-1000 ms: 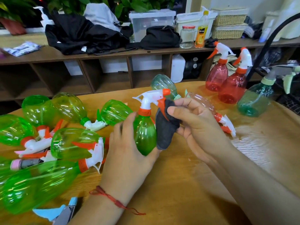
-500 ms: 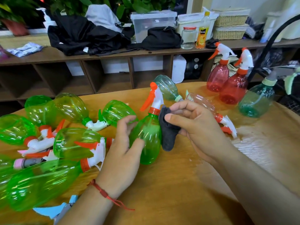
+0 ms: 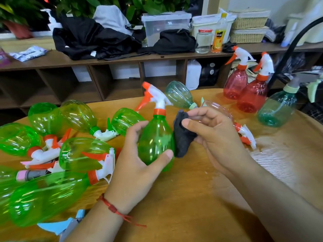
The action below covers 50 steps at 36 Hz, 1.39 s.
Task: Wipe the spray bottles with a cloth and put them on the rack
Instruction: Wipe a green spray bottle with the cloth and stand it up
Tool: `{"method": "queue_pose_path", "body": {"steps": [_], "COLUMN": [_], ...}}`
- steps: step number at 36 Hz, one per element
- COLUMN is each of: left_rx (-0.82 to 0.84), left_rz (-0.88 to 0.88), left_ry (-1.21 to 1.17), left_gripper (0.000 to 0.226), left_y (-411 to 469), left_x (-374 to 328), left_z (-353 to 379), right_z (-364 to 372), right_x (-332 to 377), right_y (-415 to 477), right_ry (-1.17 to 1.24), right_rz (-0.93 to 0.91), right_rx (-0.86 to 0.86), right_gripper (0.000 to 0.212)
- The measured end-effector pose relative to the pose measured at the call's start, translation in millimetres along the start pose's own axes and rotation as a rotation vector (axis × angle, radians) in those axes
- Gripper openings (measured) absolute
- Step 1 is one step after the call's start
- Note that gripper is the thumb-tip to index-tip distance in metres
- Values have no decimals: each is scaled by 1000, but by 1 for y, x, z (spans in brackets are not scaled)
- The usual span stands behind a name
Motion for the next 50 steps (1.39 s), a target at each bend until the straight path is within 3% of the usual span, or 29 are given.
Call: {"method": "queue_pose_path", "body": {"steps": [5, 9, 12, 17, 21, 24, 27, 34, 38, 44, 50], "left_rx": [11, 89, 117, 85, 81, 113, 154, 195, 202, 237, 173], "left_rz": [-35, -88, -88, -27, -39, -52, -46, -8, -7, 27, 59], "left_ry": [-228, -109, 6, 79, 101, 127, 169, 249, 274, 286, 265], "left_gripper": [76, 75, 93, 96, 94, 94, 92, 93, 94, 96, 92], "left_y": [-2, -3, -3, -3, -4, -6, -8, -13, -12, -15, -14], "left_x": [-2, 0, -3, -9, -10, -11, -11, -6, -5, -15, -15], "left_z": [5, 10, 11, 8, 8, 12, 17, 25, 24, 29, 23], "right_z": [0, 5, 4, 2, -8, -18, -16, 20, 21, -1, 29], "right_x": [-1, -4, -5, 4, 23, 44, 55, 45, 47, 56, 44], "right_y": [0, -3, -3, -4, -9, -19, -19, -5, -1, -2, -6], "right_ry": [-24, -86, -47, -107, -164, -362, -566, -919, -923, -816, -932], "right_rz": [-7, -6, -5, -116, -330, -634, -797, -855, -851, -838, -948], "right_rx": [16, 7, 13, -11, -164, -345, -398, -224, -218, -399, -167], "right_gripper": [22, 19, 19, 22, 20, 18, 19, 24, 23, 17, 14]}}
Point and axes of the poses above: each hand's wrist, its own y-axis towards the middle knuckle, its own z-axis out of the palm, x = y × z, the point moved 5 cm from there along y, towards the middle knuckle, and after that the axes turned 11 degrees about -y, right-handed, at the moved point
